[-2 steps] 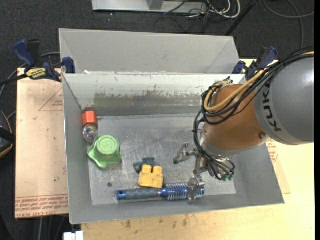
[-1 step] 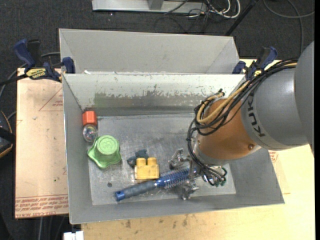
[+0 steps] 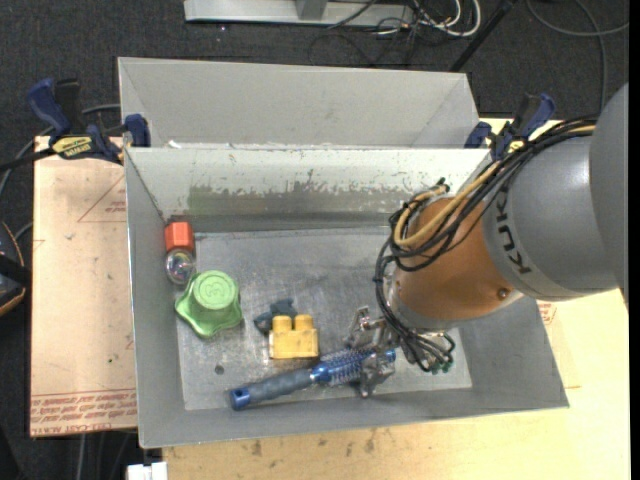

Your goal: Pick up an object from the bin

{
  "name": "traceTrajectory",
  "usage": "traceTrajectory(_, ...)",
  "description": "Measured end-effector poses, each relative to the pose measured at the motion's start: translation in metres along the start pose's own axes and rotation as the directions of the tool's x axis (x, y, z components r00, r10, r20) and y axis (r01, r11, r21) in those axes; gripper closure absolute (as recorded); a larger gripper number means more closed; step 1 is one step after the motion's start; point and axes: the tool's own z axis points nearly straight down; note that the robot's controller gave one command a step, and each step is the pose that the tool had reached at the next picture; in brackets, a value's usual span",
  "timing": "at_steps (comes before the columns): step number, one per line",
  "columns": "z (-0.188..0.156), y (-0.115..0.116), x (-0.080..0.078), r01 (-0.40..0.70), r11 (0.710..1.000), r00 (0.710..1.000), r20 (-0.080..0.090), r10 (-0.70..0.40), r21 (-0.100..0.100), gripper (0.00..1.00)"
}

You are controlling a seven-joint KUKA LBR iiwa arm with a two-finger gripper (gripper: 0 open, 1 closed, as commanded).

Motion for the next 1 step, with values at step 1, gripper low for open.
traceTrajectory(1, -0.2023, -0.0196, -0.0015, 0.301, 0.954, 0.954, -0.004, -0.301, 0.0, 1.0)
